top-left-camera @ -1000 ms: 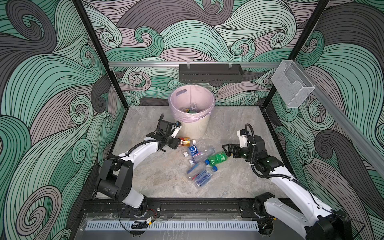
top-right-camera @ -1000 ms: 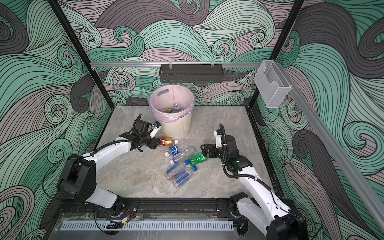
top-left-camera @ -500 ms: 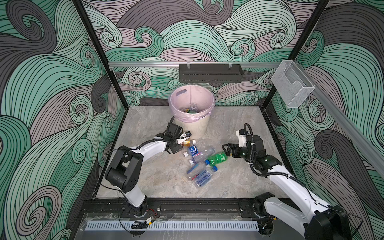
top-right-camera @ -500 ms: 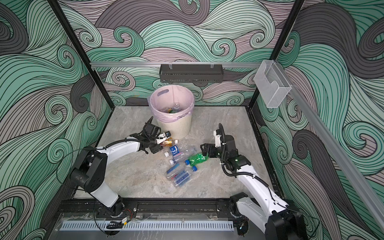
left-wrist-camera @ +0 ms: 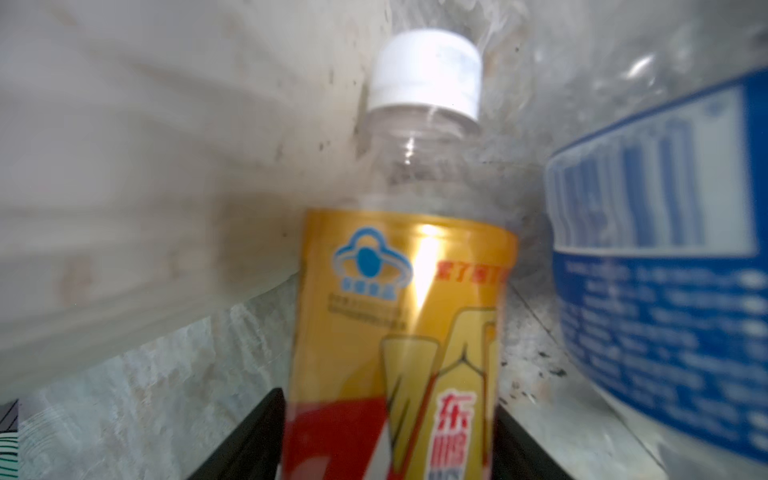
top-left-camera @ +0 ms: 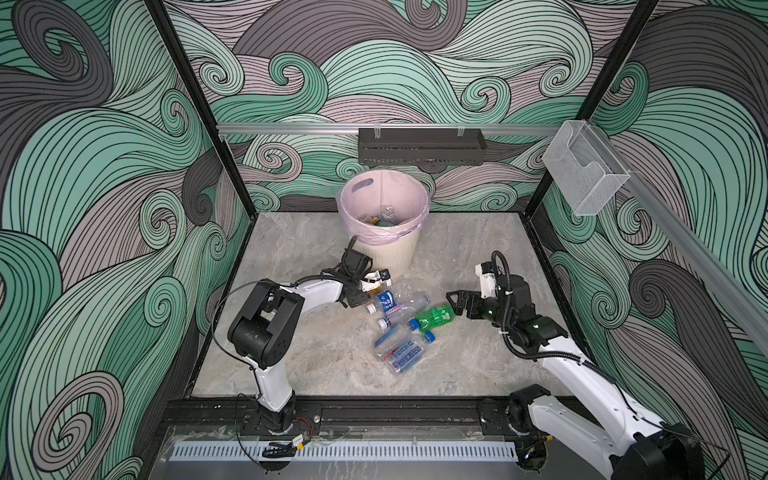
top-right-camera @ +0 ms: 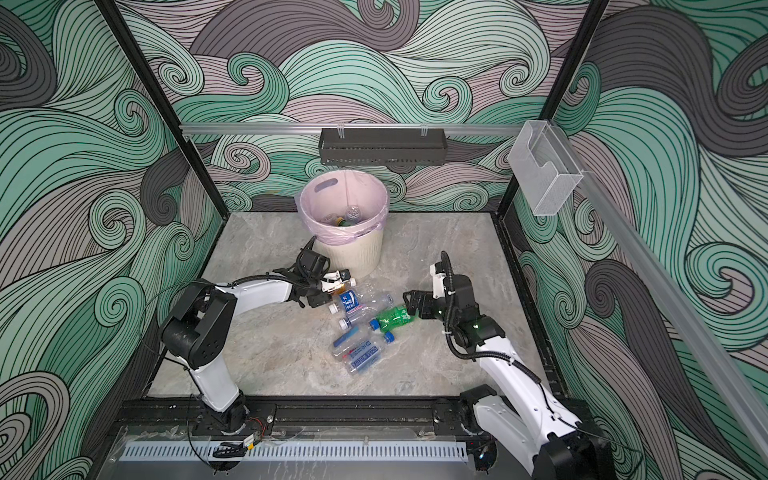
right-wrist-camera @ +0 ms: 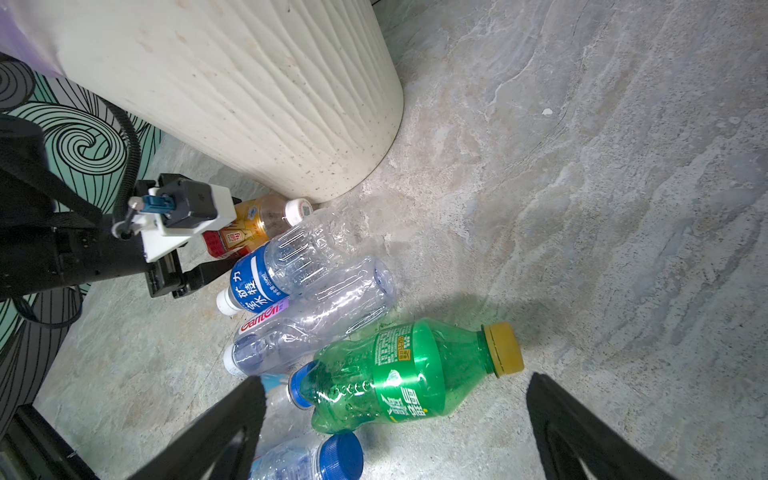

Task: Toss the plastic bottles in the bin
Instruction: 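Close the left gripper on the red-and-gold bottle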

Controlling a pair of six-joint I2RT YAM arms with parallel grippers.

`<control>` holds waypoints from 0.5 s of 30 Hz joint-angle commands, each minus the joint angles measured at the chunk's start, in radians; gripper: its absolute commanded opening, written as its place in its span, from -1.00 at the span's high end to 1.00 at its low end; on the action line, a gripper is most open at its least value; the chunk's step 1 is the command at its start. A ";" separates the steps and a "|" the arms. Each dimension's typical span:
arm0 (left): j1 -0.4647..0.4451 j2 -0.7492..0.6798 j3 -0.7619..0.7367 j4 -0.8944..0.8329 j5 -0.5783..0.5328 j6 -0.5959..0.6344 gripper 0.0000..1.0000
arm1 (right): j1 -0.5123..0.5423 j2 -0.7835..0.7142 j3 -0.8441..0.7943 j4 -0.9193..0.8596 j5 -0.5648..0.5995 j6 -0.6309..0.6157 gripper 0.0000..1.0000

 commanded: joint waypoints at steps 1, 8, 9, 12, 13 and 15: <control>-0.013 0.010 0.029 -0.006 0.031 0.018 -0.45 | -0.006 -0.023 0.004 -0.026 0.021 -0.003 -0.96; -0.033 0.002 0.006 -0.042 0.051 0.007 -0.24 | -0.011 -0.032 -0.011 -0.013 0.022 0.004 -0.97; -0.037 0.000 0.005 -0.049 0.049 0.003 -0.17 | -0.012 -0.029 -0.011 -0.011 0.020 0.005 -0.96; -0.045 -0.011 -0.008 -0.059 0.039 -0.011 0.00 | -0.012 -0.027 -0.013 -0.007 0.018 0.005 -0.96; -0.047 -0.021 -0.015 -0.058 0.035 -0.021 0.02 | -0.012 -0.027 -0.012 -0.007 0.018 0.006 -0.96; -0.051 -0.043 -0.028 -0.053 0.030 -0.044 0.02 | -0.012 -0.027 -0.014 -0.005 0.018 0.006 -0.96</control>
